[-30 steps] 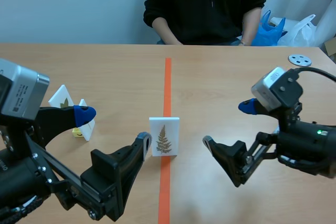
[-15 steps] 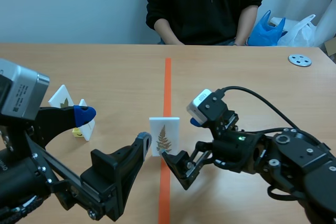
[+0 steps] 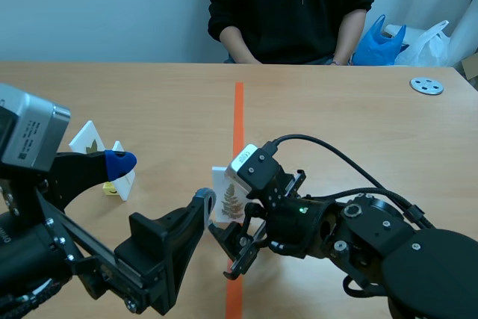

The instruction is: Sort the leaf by its shape. The table is split by an orange tape line. A compound leaf with several leaflets goes to the left side, a simple leaf with one blade goes to the right side. Return to the home posture when a red brick is placed on the table.

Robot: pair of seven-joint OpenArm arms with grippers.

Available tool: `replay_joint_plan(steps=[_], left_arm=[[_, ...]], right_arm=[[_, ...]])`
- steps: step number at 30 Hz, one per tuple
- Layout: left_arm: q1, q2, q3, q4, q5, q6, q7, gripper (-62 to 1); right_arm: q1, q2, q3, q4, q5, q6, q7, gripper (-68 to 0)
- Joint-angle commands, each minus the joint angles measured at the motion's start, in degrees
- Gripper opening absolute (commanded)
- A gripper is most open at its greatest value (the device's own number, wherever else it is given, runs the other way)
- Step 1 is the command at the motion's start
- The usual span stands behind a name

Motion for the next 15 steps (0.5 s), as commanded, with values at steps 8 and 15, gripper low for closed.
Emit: replay_joint_plan(steps=[8,15], left_arm=[[-0.15,0.31,-0.22,0.24,-0.13,-0.17,-0.98,1.4],[-0.15,0.31,-0.22,0.2,-0.13,-0.17,-0.98,1.4]], right_arm=[[0.37,0.2,0.59,0.79,0.59,-0.13,0.42,-46.2],[0.37,0.33,0.59,0.79,0.59,-1.22,-0.07,-62.7]])
